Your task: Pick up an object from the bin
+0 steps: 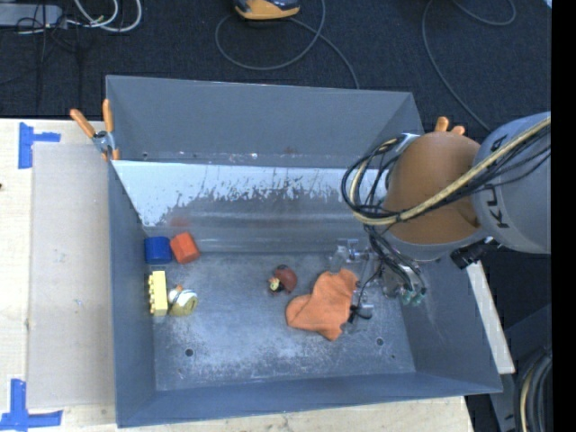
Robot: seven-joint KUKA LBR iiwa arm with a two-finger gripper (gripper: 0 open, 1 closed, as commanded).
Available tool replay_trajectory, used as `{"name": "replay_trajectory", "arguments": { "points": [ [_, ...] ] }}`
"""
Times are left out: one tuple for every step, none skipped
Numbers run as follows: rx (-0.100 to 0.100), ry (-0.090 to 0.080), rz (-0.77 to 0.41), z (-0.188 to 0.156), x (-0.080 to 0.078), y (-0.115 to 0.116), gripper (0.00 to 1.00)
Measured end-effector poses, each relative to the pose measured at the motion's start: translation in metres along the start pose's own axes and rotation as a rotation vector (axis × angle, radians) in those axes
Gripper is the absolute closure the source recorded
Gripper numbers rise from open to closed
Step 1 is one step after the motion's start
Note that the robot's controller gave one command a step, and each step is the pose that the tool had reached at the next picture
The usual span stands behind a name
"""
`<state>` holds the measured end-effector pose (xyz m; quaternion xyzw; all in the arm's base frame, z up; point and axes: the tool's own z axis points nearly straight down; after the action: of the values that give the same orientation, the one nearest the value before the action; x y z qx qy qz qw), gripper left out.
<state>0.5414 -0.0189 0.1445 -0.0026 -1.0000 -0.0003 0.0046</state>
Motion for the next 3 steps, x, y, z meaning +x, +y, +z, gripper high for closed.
{"name": "replay_trajectory", "arguments": {
  "points": [
    [0.0,-0.007,-0.001,-0.004,-0.002,0.0,0.0],
    [0.002,-0.012,-0.082,0.012,-0.02,0.01,0.0],
    [0.0,-0.009,-0.249,0.069,-0.029,0.01,0.0]
  ]
}}
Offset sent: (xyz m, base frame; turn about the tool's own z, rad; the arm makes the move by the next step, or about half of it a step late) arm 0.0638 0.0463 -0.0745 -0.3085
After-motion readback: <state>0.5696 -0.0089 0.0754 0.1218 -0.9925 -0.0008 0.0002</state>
